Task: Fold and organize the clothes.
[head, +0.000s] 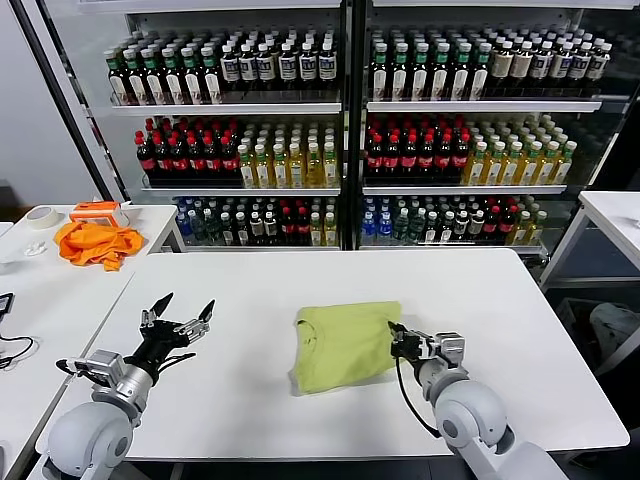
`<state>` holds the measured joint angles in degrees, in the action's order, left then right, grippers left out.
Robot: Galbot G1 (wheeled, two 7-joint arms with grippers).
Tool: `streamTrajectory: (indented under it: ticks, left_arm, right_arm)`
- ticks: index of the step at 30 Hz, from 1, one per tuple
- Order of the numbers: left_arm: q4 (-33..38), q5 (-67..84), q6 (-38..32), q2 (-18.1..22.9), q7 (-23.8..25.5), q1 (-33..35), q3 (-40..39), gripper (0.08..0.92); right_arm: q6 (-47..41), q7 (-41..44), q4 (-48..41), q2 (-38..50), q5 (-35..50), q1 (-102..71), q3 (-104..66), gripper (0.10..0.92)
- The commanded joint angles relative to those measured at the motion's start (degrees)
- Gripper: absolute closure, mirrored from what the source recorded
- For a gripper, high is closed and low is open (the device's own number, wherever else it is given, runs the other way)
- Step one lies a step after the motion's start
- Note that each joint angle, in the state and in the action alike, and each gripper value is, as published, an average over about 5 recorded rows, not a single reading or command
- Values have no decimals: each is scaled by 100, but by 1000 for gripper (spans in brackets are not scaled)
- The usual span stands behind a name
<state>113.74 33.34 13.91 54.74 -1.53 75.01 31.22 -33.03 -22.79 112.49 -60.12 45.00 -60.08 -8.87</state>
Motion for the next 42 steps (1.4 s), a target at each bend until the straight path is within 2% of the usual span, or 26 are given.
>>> streamTrajectory:
  ticks: [1, 8, 17, 20, 26, 31, 34, 42]
  left_arm:
    - [-127, -87, -66, 26, 30, -103, -112, 177]
    - [-186, -277, -193, 25, 70, -101, -114, 177]
    - [-250, -382, -353, -4, 128, -270, -140, 177]
    - [-319, -624, -548, 50, 207, -308, -155, 177]
    - [-401, -776, -680, 186, 316, -462, -157, 177]
    - [-589, -824, -748, 336, 453, -709, -261, 177]
    - [-769, -900, -822, 397, 619, -828, -338, 177]
    - [-1165, -938, -1105, 581, 694, -1017, -431, 177]
  right_arm:
    - [-7, 723, -105, 233, -507, -333, -412, 917]
    - [-6, 759, 166, 249, -839, -552, -535, 891]
    - [26, 346, 700, 673, -1198, -800, -1085, 645]
    - [119, 182, 602, 659, -1394, -583, -1147, 558]
    - [194, 502, 428, 836, -1579, -161, -1208, 385]
    - [972, 702, -164, 915, -1988, -28, -1135, 246]
    - [1276, 746, -432, 826, -2258, -156, -1140, 209]
    - [1889, 888, -846, 556, -2572, -436, -1246, 203]
